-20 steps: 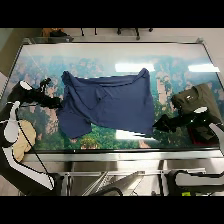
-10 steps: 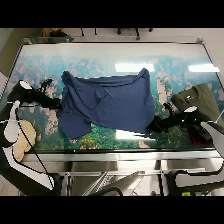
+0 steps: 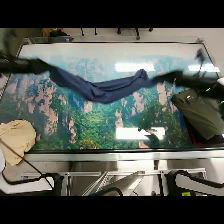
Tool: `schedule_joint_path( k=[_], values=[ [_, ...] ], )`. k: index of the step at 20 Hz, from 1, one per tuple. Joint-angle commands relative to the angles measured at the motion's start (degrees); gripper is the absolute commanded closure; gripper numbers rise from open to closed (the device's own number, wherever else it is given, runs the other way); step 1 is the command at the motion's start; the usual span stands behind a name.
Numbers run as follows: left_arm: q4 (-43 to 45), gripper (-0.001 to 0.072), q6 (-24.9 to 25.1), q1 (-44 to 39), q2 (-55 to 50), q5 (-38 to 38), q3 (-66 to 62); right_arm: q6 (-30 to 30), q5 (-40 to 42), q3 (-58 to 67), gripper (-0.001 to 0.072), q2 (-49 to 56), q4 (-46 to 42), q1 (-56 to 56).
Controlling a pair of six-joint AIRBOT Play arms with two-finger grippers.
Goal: Fold the shirts.
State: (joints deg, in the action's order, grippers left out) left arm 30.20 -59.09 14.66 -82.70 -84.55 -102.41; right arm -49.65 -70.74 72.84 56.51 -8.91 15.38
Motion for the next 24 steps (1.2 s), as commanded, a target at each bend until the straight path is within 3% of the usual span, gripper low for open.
schedule_joint_path(
  k=[1,4,6,8,11,13,16,18,21,24],
  values=[
    [-19.1,0.0695,-0.4,3.1,17.4,10.7,-9.2,6.0,5.5,20.5,0.0695,-6.5,19.5,1.9],
    [-17.6,0.0695,-6.3,11.5,28.9,15.2,-16.1,6.1,14.9,32.7,0.0695,-10.9,14.3,2.0],
    [-13.7,0.0695,-13.1,20.3,33.8,13.0,-18.7,0.4,17.1,36.4,0.0695,-12.7,5.1,2.0],
    [-12.0,0.0695,-16.4,25.5,38.0,13.4,-15.5,-6.8,17.1,36.9,0.0695,-13.8,-4.0,2.0],
    [-11.6,0.0695,-16.4,26.0,40.9,12.0,-4.4,-11.0,12.7,36.7,0.0696,-12.2,-16.7,2.0],
    [-11.7,0.0695,-15.5,25.9,39.5,9.9,4.1,-11.5,6.9,35.4,0.0696,-8.4,-17.4,1.7],
    [-11.2,0.0695,-9.9,20.3,33.9,9.4,15.6,-10.8,2.6,28.7,0.0697,-1.2,-17.5,-1.2],
    [-3.3,0.0694,-6.8,10.0,26.5,11.6,21.5,-7.0,3.7,22.3,0.0696,4.1,-17.6,-3.5],
    [15.3,0.0694,-7.0,-3.2,11.7,22.0,25.4,-3.8,9.7,14.1,0.0697,13.3,-20.1,-4.9],
    [21.7,0.0694,-9.2,-6.5,-8.5,23.2,18.7,-1.2,15.5,13.1,0.0697,25.3,-20.9,-4.2]
  ],
)
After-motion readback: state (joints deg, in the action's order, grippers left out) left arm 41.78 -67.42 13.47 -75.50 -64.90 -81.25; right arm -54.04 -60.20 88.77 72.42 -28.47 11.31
